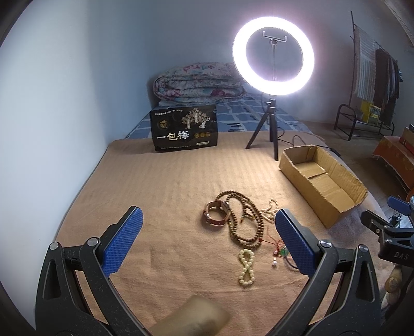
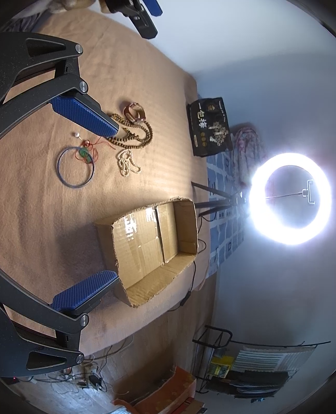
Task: Organize jewelry
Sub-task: 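Close the left tool on the brown watch strap while the right tool grips the blue bangle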
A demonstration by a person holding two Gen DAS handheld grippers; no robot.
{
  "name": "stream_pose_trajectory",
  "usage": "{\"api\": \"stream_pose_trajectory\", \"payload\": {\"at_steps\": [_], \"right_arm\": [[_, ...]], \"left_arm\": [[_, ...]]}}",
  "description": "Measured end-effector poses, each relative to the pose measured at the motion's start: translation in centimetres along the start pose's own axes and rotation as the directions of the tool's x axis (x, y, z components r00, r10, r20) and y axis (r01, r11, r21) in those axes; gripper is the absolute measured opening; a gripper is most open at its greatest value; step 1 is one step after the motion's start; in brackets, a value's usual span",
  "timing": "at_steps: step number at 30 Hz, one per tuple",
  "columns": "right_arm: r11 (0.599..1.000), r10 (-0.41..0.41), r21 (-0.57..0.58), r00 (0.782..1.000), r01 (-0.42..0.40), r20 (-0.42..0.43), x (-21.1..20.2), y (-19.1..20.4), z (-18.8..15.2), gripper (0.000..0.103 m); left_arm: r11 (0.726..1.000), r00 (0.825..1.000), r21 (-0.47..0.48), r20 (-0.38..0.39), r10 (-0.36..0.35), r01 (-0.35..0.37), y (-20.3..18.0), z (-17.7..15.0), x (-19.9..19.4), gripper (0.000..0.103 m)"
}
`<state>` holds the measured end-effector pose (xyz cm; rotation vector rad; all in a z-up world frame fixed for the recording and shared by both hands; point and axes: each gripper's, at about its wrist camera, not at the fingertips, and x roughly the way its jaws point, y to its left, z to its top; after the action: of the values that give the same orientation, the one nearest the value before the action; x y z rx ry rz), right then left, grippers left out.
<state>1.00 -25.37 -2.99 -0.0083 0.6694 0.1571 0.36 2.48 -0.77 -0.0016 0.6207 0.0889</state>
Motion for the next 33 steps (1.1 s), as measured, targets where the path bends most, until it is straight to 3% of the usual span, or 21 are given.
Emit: {"api": "stream_pose_trajectory", "payload": {"at_steps": [12, 16, 20, 22, 25, 29, 33], "right_arm": [[0.999, 0.024, -0.039, 0.993, -0.029, -0.119, 2.6, -1.1, -0.9, 0.103], [0.999, 0.021, -0.038, 0.985, -0.028, -0.174, 3.9, -1.5, -1.5, 0.101], [0.996, 0.052, -0.056, 0.973, -0.066, -0.227, 5.0, -1.2, -1.9, 0.09], [0.991, 0.104, -0.058, 0.963, -0.122, -0.249, 5.4, -0.8, -2.1, 0.09], [0.966, 0.192, -0.107, 0.929, -0.236, -0.315, 6.7, 1.1, -2.8, 0.09], [0.948, 0.174, -0.191, 0.916, -0.255, -0.361, 7.9, 2.6, -3.6, 0.091], [0.949, 0.177, -0.174, 0.899, -0.264, -0.4, 9.5, 2.5, -4.1, 0.091]], "left_arm": [[1.0, 0.992, -0.018, -0.128, 0.012, -0.014, 2.0, -0.4, 3.9, 0.102], [1.0, 0.983, -0.03, -0.181, -0.004, -0.002, 2.6, -0.6, 5.4, 0.089], [0.999, 0.97, -0.038, -0.242, -0.029, 0.021, 2.7, -0.6, 7.1, 0.077], [0.998, 0.96, -0.05, -0.273, -0.057, 0.045, 2.7, -0.6, 8.0, 0.075], [0.993, 0.946, -0.083, -0.309, -0.104, 0.082, 2.7, -0.4, 9.2, 0.069], [0.99, 0.928, -0.082, -0.347, -0.133, 0.111, 2.1, -0.4, 11.1, 0.062], [0.99, 0.917, -0.089, -0.374, -0.137, 0.112, 2.1, -0.5, 13.4, 0.054]]}}
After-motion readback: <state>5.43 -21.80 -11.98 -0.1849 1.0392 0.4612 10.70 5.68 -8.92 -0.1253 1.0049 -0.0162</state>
